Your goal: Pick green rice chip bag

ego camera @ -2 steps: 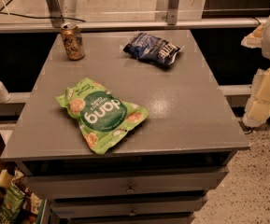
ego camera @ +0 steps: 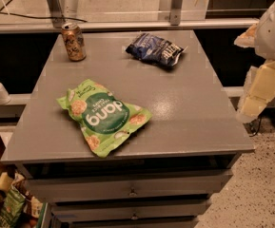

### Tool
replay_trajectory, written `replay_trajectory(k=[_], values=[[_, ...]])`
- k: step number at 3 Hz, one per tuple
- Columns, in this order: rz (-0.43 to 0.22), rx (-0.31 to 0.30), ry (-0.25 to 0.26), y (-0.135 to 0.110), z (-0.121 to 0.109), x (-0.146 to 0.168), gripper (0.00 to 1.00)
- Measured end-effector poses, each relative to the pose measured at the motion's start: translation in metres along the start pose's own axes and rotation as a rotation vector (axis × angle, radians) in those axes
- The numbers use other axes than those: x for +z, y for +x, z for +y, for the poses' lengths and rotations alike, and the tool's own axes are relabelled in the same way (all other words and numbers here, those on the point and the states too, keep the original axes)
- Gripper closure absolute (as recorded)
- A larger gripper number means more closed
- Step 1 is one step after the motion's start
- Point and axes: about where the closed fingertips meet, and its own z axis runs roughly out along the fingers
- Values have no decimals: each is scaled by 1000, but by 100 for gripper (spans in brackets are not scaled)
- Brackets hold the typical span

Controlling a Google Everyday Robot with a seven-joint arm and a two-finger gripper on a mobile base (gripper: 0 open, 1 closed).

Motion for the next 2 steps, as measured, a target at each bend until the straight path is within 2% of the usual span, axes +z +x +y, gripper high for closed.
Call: replay_trajectory(k=[1,2], values=[[-104,-29,-61,-34,-1,36,0],[-203,-41,-147,-77,11,69,0]])
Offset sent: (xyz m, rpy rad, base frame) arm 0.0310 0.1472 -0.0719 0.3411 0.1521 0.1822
